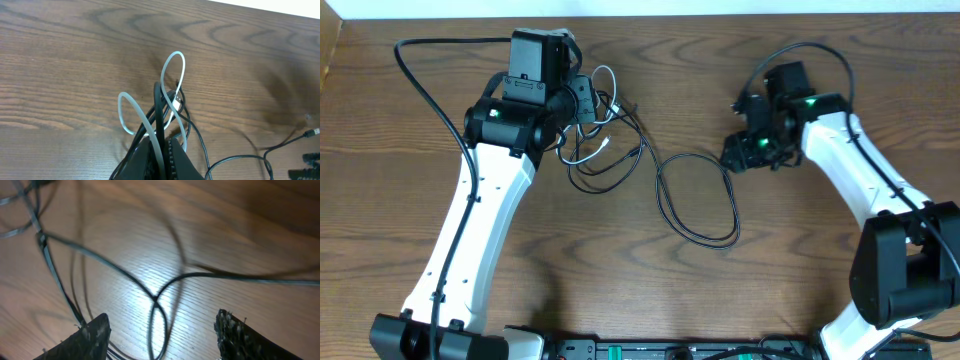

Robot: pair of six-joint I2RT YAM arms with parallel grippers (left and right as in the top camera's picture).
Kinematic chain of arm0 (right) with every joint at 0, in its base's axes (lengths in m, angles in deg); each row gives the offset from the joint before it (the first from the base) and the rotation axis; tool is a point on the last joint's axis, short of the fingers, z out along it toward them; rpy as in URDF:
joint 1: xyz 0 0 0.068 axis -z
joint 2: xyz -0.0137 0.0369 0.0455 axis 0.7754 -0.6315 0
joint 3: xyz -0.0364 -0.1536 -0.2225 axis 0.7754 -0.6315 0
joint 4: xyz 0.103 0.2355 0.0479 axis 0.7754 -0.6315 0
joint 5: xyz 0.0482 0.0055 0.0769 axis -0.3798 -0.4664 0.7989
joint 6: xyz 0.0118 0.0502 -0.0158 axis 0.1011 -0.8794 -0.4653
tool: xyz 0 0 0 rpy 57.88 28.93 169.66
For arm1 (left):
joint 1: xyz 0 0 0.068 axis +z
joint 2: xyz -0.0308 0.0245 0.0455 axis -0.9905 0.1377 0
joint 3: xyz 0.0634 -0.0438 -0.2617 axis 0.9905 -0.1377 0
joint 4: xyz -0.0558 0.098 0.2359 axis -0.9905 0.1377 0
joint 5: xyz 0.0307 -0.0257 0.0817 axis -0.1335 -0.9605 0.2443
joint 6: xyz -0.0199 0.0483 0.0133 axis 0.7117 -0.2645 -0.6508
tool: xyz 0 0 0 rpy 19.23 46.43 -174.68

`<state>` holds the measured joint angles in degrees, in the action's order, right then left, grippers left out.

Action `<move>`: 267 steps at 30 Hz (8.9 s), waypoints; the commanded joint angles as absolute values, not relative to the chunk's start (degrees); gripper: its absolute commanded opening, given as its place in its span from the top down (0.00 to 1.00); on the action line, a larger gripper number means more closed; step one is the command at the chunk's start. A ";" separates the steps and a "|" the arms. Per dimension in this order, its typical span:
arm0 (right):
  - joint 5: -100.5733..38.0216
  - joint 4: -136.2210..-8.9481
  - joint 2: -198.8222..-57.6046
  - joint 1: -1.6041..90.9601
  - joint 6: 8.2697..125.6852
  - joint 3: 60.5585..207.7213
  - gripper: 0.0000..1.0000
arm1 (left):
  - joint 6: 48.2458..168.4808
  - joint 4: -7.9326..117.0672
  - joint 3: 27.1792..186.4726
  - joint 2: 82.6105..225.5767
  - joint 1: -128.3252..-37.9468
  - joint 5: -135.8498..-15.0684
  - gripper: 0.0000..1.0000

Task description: Untangle cables

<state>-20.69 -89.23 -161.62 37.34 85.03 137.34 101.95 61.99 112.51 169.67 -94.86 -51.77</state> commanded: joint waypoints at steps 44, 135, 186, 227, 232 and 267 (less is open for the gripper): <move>-64.38 -79.15 -140.35 42.20 72.73 151.33 0.99 | 103.98 67.89 113.97 169.23 -94.64 -42.28 0.92; -22.65 -87.87 -167.65 35.16 80.77 151.40 0.99 | 114.82 56.92 113.75 161.75 -84.72 -73.03 0.92; -5.98 -83.11 -132.36 38.55 85.67 151.40 0.99 | 84.90 45.14 113.43 182.52 -103.63 -80.62 0.07; -10.74 -85.51 -133.27 38.55 85.64 151.29 0.99 | 82.89 37.90 115.07 186.82 -101.14 -68.62 0.92; -10.92 -86.08 -136.36 38.55 84.92 151.29 0.99 | 82.91 39.67 115.07 175.96 -100.26 -67.68 0.92; -13.98 -87.61 -148.22 41.54 81.99 151.29 0.99 | 97.03 -2.34 115.11 151.11 -100.26 -67.66 0.92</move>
<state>-11.07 -87.00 -147.07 40.91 82.80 150.98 94.17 0.79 113.95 152.64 -100.52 -68.51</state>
